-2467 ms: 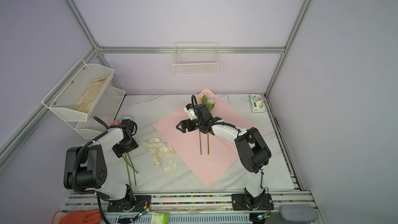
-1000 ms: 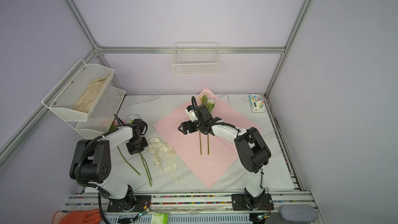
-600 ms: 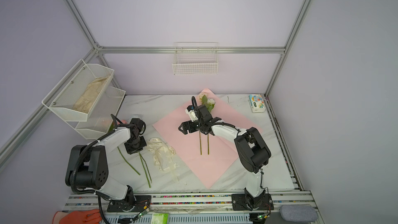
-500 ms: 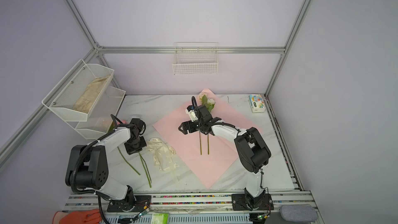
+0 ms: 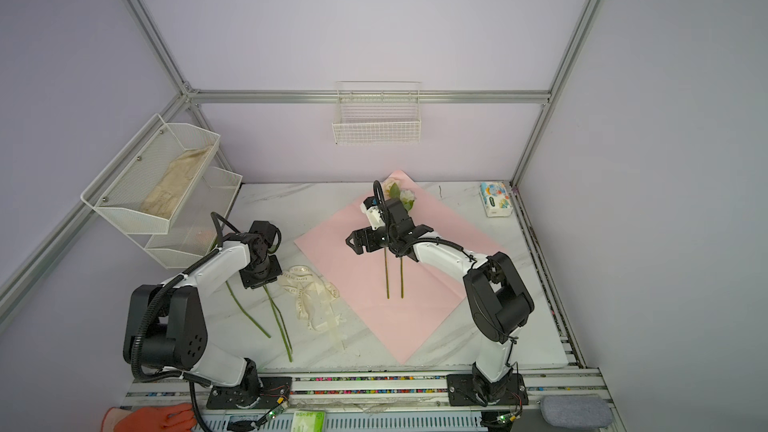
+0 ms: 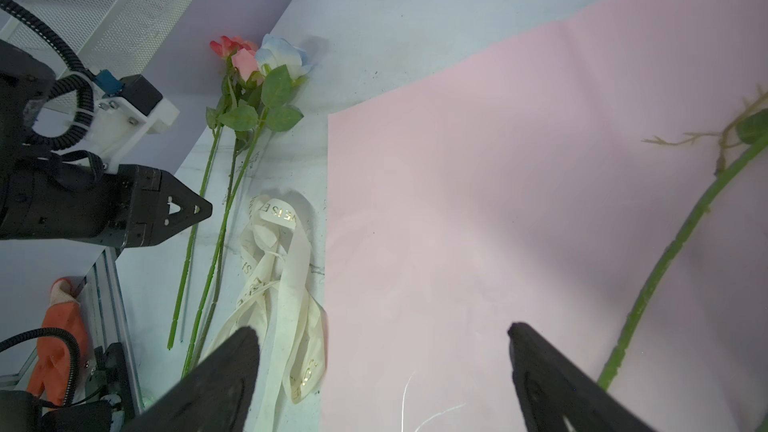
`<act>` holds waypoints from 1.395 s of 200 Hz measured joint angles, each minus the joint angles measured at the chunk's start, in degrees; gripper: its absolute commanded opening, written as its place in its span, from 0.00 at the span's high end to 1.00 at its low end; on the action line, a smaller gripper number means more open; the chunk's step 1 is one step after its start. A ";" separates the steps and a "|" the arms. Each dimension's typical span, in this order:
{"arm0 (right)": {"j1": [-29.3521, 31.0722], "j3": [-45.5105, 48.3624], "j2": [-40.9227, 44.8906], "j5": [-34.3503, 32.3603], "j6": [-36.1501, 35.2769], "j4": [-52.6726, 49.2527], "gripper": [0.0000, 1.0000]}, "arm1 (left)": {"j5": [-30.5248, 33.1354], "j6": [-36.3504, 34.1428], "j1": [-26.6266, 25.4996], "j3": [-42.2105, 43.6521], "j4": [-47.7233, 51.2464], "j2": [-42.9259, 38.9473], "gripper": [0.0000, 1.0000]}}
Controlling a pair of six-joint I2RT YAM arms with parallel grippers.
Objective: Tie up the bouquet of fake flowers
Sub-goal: 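Grasp a third white rose stem with the left gripper beside the ribbon, then carry the white rose onto the pink paper beside the others with the left gripper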
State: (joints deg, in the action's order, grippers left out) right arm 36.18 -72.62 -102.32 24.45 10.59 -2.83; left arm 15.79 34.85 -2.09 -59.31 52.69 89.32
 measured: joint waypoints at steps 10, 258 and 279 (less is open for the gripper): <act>0.00 0.26 0.00 0.00 0.02 -0.02 0.04 | 0.24 -0.87 0.94 -0.46 -0.26 0.90 0.64; 0.00 0.31 -1.51 -1.09 0.37 0.00 0.04 | -2.80 -13.44 4.85 -11.72 -4.26 18.16 0.98; -0.02 0.31 -1.40 -3.08 0.44 0.00 0.04 | -3.65 -13.73 3.10 -11.91 -2.43 15.65 0.98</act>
State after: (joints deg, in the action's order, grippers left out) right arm 36.16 -72.31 -103.72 21.37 11.03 -2.83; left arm 12.14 21.12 1.02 -71.22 50.26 104.97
